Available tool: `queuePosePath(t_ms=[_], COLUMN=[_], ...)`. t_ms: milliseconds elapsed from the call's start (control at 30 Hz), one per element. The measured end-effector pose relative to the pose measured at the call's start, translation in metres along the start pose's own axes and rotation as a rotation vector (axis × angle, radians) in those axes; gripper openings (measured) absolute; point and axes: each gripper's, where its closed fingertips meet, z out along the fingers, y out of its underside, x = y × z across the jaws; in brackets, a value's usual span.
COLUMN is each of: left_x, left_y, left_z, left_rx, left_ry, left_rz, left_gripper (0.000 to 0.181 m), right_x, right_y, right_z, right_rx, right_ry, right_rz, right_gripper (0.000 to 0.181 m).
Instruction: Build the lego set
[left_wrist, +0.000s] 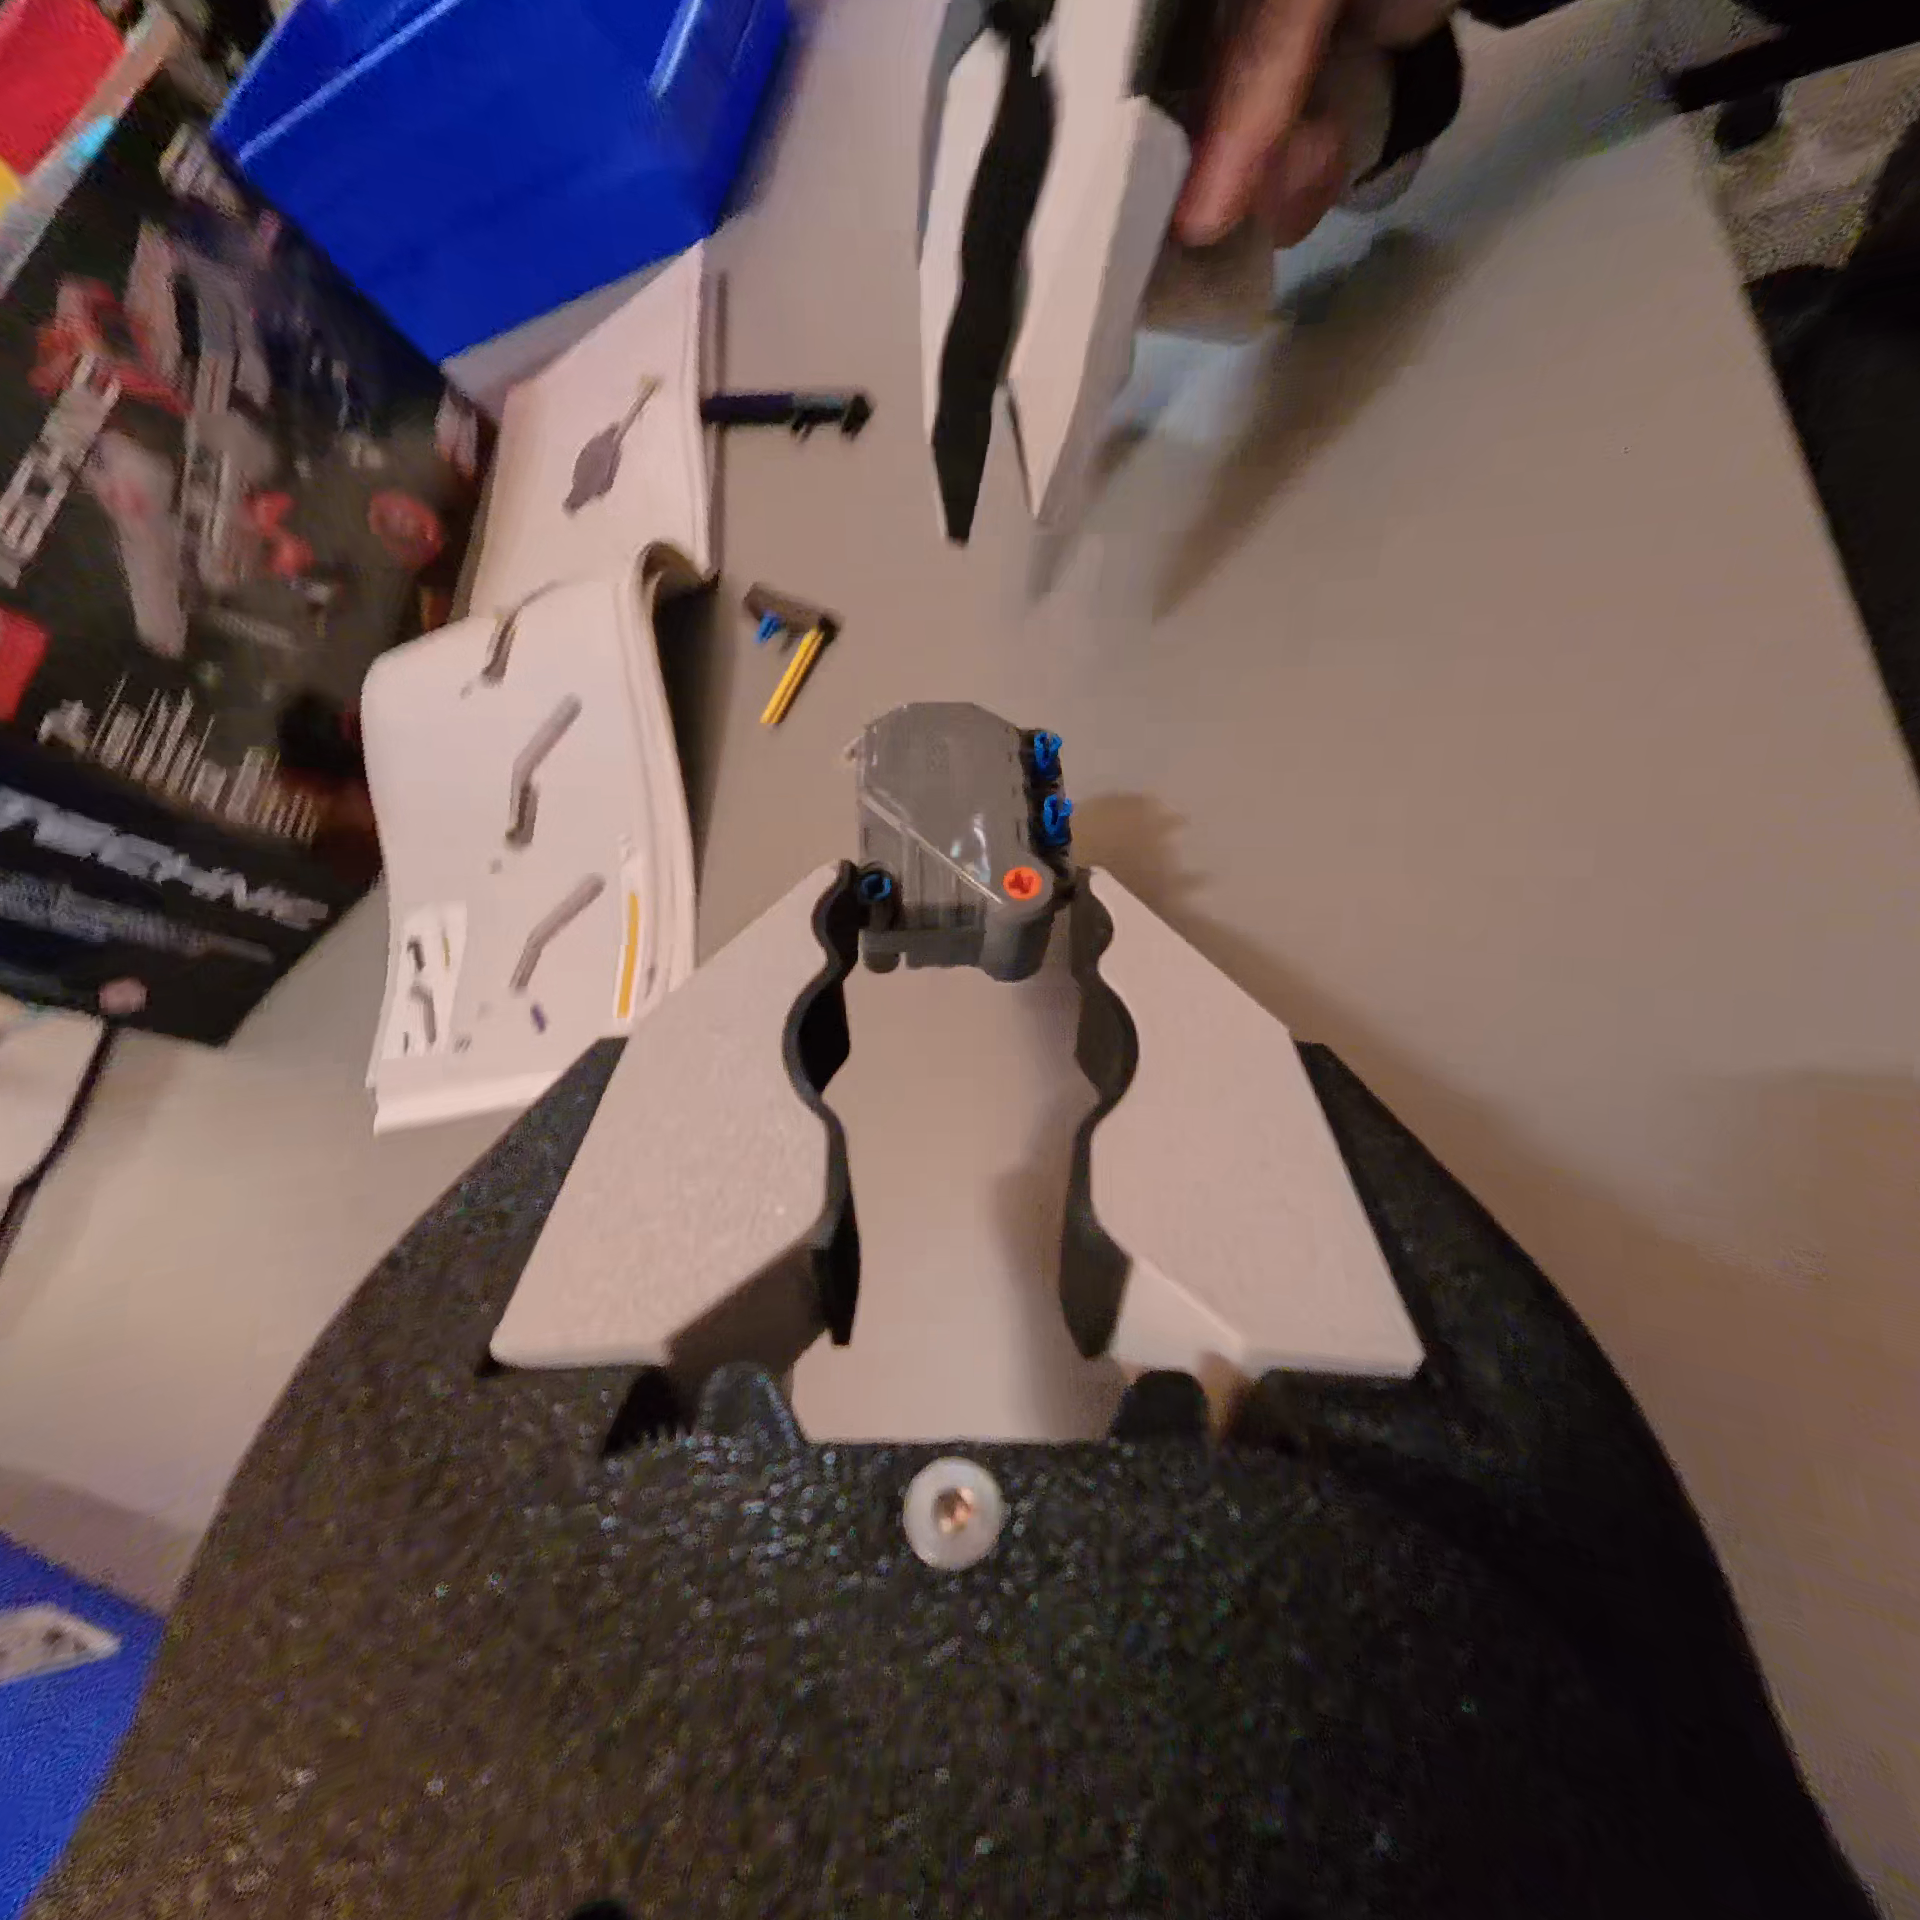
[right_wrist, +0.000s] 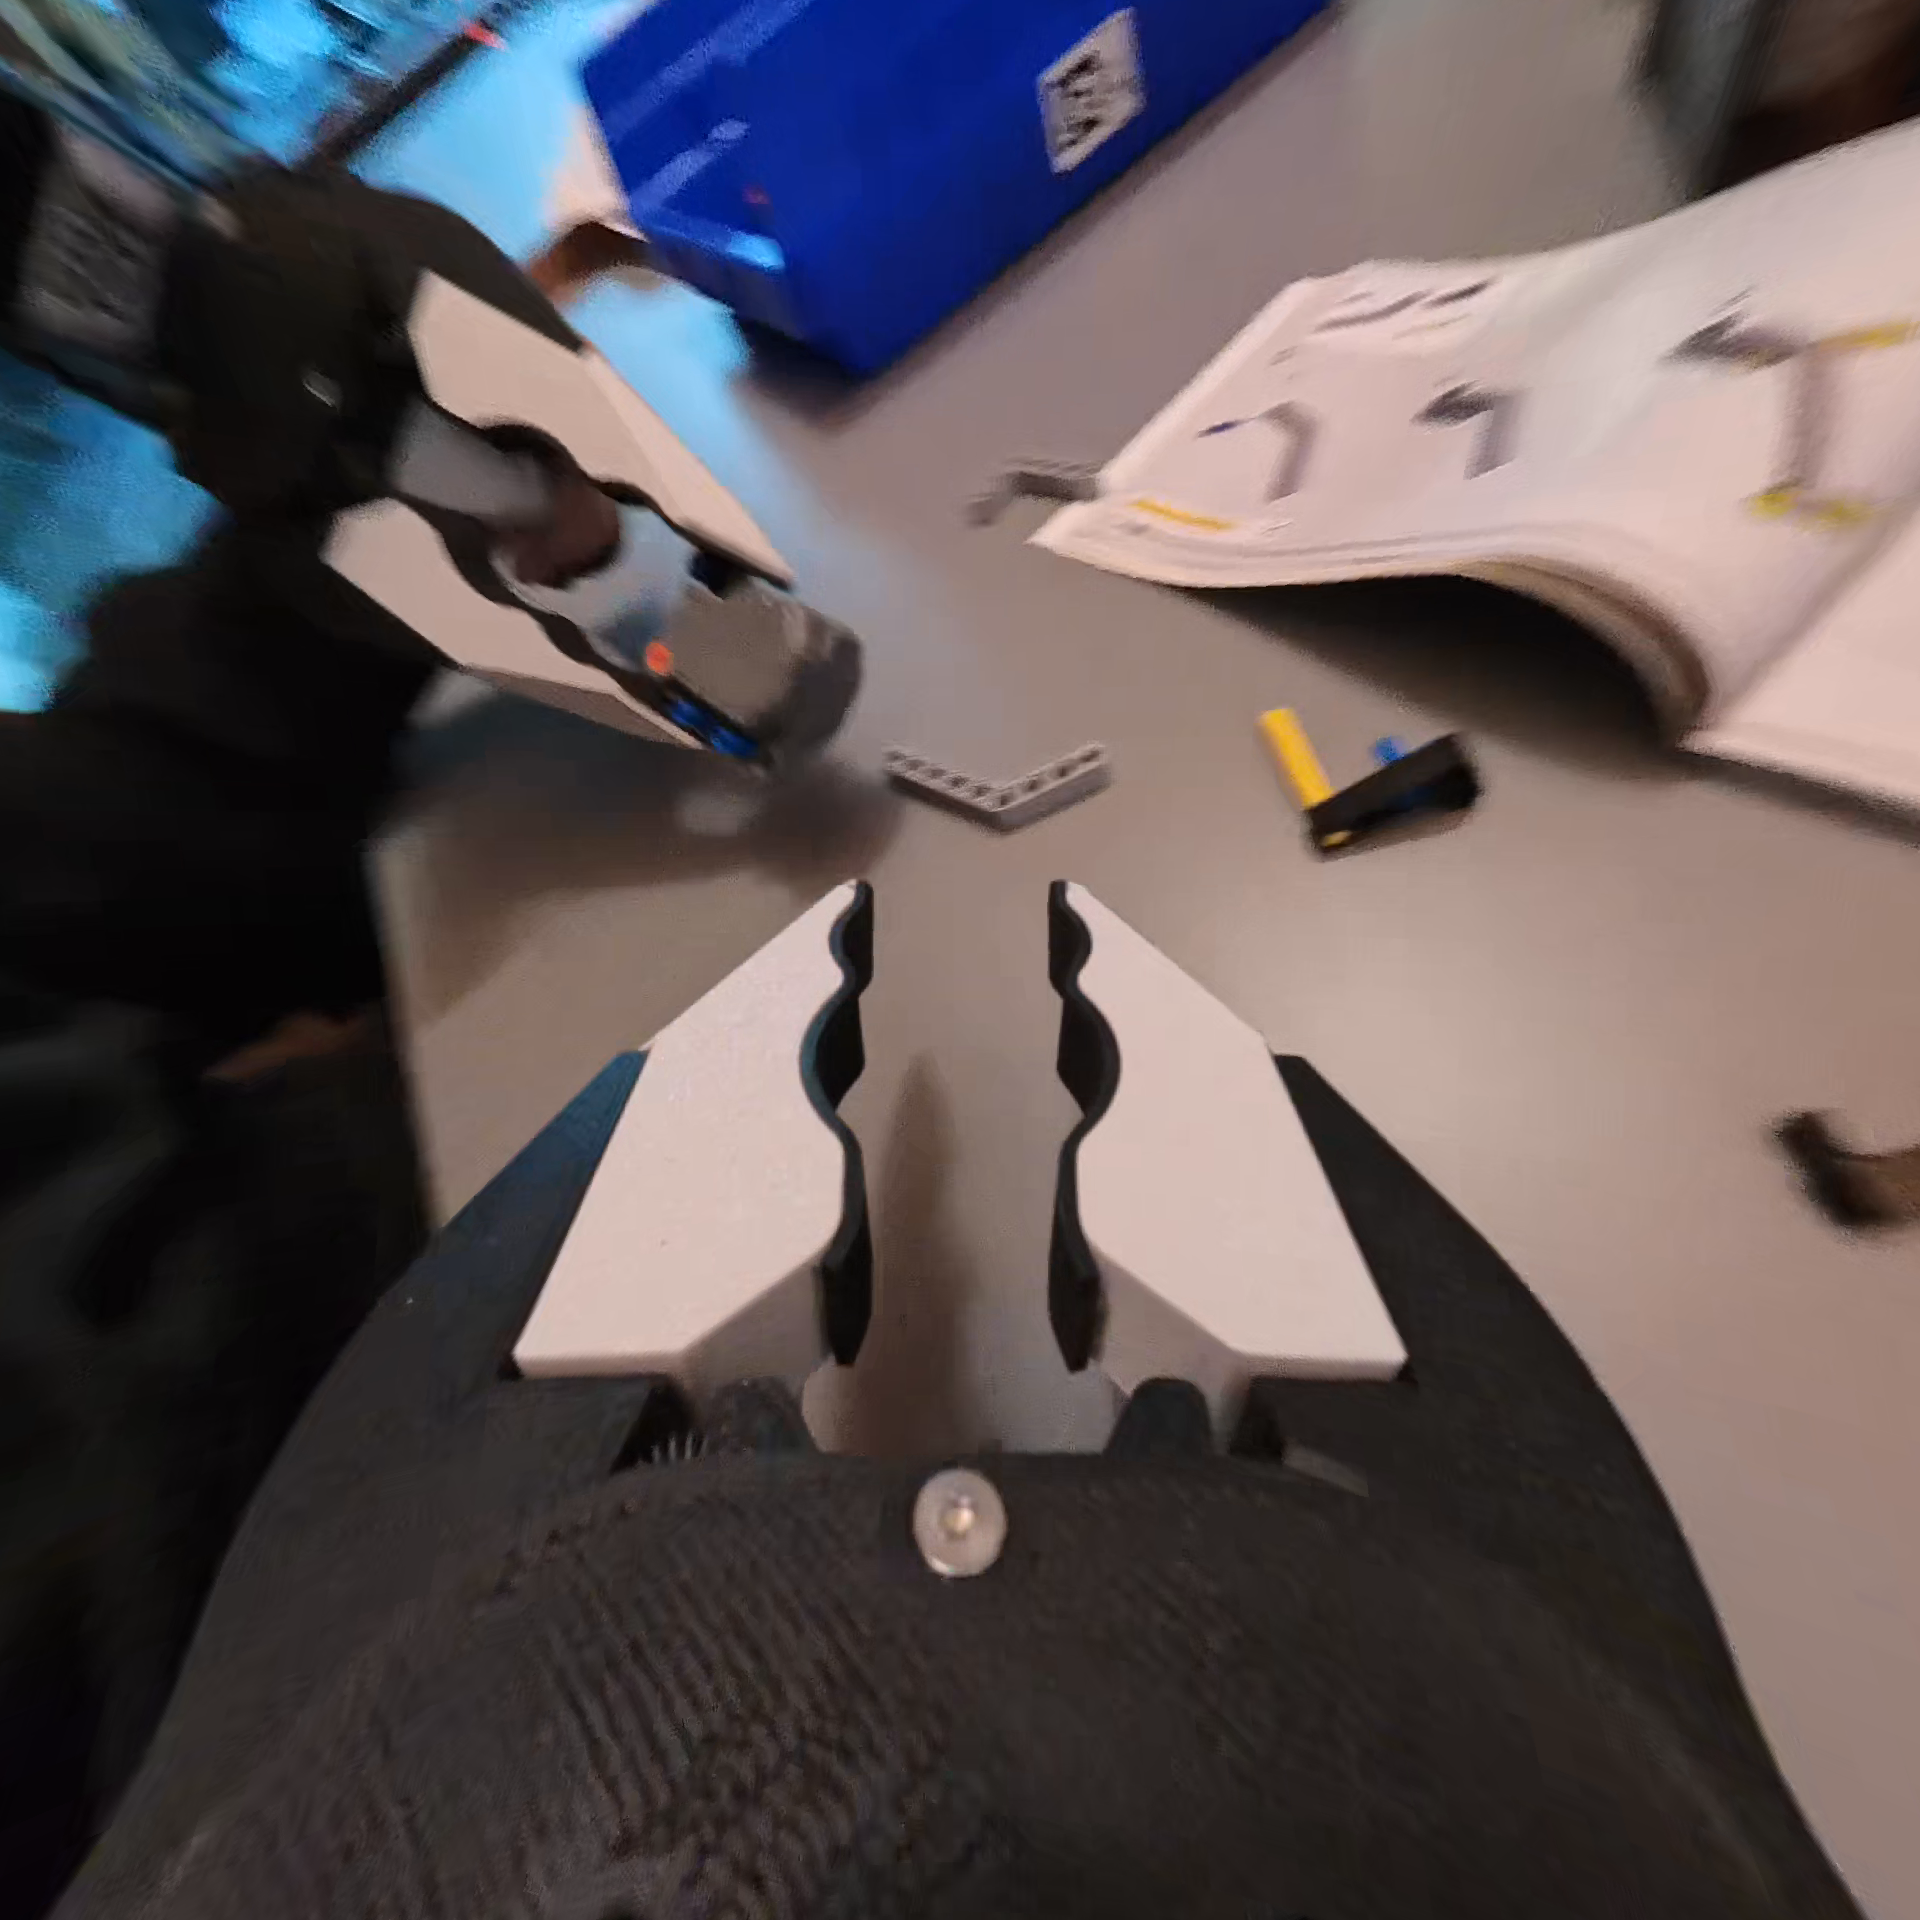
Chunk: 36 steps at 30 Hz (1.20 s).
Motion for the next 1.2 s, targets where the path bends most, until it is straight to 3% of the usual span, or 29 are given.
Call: queuePosePath(t_ms=[67, 133, 200, 467, 600, 767, 867, 1033, 1200], left_x=[-0.013, -0.021, -0.027, -0.02, -0.019, -0.019, -0.019, -0.018, -0.017], left_y=[0.013, 0.024, 0.035, 0.049, 0.055, 0.059, 0.059, 0.059, 0.059], left_z=[-0.005, -0.006, -0.004, -0.003, -0.004, -0.005, -0.005, -0.005, -0.007], left_rx=[-0.011, -0.029, -0.052, -0.045, -0.072, -0.072, -0.071, -0.07, -0.068], left_ry=[0.025, 0.072, 0.104, 0.159, 0.168, 0.171, 0.171, 0.164, 0.168], left_rz=[-0.067, -0.121, -0.152, -0.204, -0.209, -0.217, -0.215, -0.205, -0.201], left_gripper=[0.038, 0.038, 0.038, 0.038, 0.038, 0.037, 0.037, 0.038, 0.037], right_x=[0.005, 0.0, 0.003, 0.007, 0.007, 0.024, 0.025, 0.034, 0.023], right_y=[-0.005, -0.001, -0.001, 0.008, 0.0, -0.012, -0.01, -0.009, -0.008], right_z=[0.008, 0.023, 0.036, 0.059, 0.066, 0.068, 0.072, 0.073, 0.079], right_rx=[-0.003, -0.051, -0.078, -0.208, -0.231, -0.223, -0.24, -0.302, -0.295], right_ry=[0.094, 0.117, 0.166, 0.159, 0.096, 0.25, 0.308, 0.402, 0.369], right_rz=[-0.047, -0.05, -0.034, 0.03, 0.016, -0.014, -0.05, -0.15, -0.258], right_gripper=[0.032, 0.018, 0.023, 0.007, 0.024, 0.046, 0.048, 0.029, 0.006])
